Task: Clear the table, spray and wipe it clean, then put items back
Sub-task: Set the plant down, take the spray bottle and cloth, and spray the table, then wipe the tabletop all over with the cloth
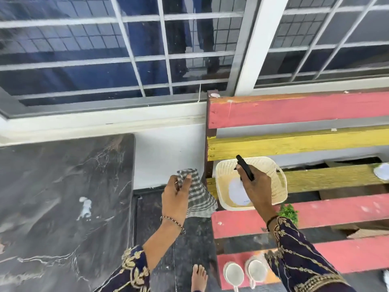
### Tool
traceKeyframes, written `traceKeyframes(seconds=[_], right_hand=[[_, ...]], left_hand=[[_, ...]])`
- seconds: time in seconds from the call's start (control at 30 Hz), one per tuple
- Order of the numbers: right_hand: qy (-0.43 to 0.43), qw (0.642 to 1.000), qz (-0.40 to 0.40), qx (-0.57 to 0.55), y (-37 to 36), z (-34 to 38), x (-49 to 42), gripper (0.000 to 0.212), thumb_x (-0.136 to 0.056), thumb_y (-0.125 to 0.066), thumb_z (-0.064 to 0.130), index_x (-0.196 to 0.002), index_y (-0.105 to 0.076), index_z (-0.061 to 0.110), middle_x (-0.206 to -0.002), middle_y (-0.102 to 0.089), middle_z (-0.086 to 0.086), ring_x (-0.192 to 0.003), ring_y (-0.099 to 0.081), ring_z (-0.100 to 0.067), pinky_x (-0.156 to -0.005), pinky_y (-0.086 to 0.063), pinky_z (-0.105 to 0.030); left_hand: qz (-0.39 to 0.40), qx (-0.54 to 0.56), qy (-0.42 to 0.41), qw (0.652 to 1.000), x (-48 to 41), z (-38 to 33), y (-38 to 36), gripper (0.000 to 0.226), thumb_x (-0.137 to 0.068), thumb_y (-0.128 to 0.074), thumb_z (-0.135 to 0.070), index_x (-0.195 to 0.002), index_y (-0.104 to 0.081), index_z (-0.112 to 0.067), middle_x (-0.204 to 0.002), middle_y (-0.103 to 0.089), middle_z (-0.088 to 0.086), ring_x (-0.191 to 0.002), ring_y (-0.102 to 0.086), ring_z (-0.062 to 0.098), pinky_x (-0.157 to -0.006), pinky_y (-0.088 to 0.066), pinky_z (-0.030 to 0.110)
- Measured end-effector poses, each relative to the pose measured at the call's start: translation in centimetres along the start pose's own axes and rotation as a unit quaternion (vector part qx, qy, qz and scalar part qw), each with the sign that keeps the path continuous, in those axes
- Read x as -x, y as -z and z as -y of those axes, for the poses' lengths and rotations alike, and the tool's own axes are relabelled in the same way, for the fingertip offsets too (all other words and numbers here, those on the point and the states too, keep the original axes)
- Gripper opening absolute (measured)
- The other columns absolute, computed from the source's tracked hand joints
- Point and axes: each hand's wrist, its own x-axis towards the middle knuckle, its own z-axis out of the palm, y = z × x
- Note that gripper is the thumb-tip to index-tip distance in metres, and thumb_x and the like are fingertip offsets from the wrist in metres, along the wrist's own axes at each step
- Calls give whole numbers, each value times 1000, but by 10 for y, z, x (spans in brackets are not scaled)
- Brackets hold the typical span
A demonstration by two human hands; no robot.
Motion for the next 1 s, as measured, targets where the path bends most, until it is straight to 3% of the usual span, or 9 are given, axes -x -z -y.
traceKeyframes(seconds=[0.1,0.17,0.27,0.4,0.63,0.73,0.8,0.9,1.0], right_hand=[[-36,992,16,118,-10,-34,-17,39,-97,-60,45,-80,-73,13,-65,-68,-9,-61,-64,-30,-53,-38,-30],[-46,986,38,155,-19,-53,-21,37,-98,-60,41,-81,-72,10,-68,-70,-10,-65,-66,-32,-54,-40,-31],[-71,980,77,170,-35,-70,-24,34,-98,-60,37,-85,-70,7,-72,-72,-12,-69,-68,-35,-58,-46,-35],[-105,973,115,171,-51,-72,-28,33,-98,-59,34,-88,-69,4,-73,-70,-15,-69,-67,-37,-56,-48,-38],[-132,962,146,190,-55,-73,-29,30,-99,-55,30,-94,-69,4,-79,-70,-16,-74,-66,-37,-56,-37,-32],[-136,958,158,196,-51,-65,-33,27,-97,-53,31,-97,-70,11,-82,-73,-9,-74,-68,-31,-59,-52,-36],[-121,956,156,215,-44,-52,-33,24,-97,-52,30,-100,-68,13,-87,-72,-9,-80,-69,-32,-65,-58,-40],[-94,965,144,197,-32,-21,-29,23,-96,-55,28,-111,-69,17,-97,-72,-11,-91,-68,-32,-73,-57,-37],[-52,967,209,137,-27,25,-16,10,-92,-63,20,-92,-72,24,-100,-76,0,-93,-72,-23,-81,-57,-35]], left_hand=[[-5,-22,7,1000,-11,9,-9,26,-92,-61,-38,-81,-51,-16,-60,-33,2,-52,-28,15,-52,-25,29],[-11,-29,14,999,-15,15,-12,31,-92,-61,-38,-81,-49,-11,-56,-28,-2,-47,-24,12,-48,-23,27],[-21,-35,15,999,-18,18,-15,25,-92,-61,-39,-79,-50,-22,-53,-27,-5,-44,-23,9,-43,-22,22],[-14,-40,26,999,-21,17,-16,26,-92,-61,-37,-73,-43,-35,-52,-26,-6,-47,-24,11,-48,-23,26],[-13,-53,10,998,-24,17,-14,25,-93,-60,-38,-79,-51,-19,-53,-29,-4,-45,-26,10,-46,-24,23],[-14,-45,15,999,-22,16,-11,38,-92,-60,-43,-96,-58,-5,-64,-50,12,-56,-47,24,-56,-41,32],[-8,-35,11,999,-18,14,-8,40,-91,-59,-43,-95,-57,-3,-65,-50,8,-57,-43,19,-56,-37,29],[-3,-39,0,999,-11,7,-1,37,-92,-58,-43,-91,-55,-7,-56,-41,-4,-44,-31,7,-44,-29,16],[1,-37,-11,999,-1,0,14,31,-94,-57,-42,-93,-55,-10,-53,-36,-10,-42,-28,5,-38,-28,12]])
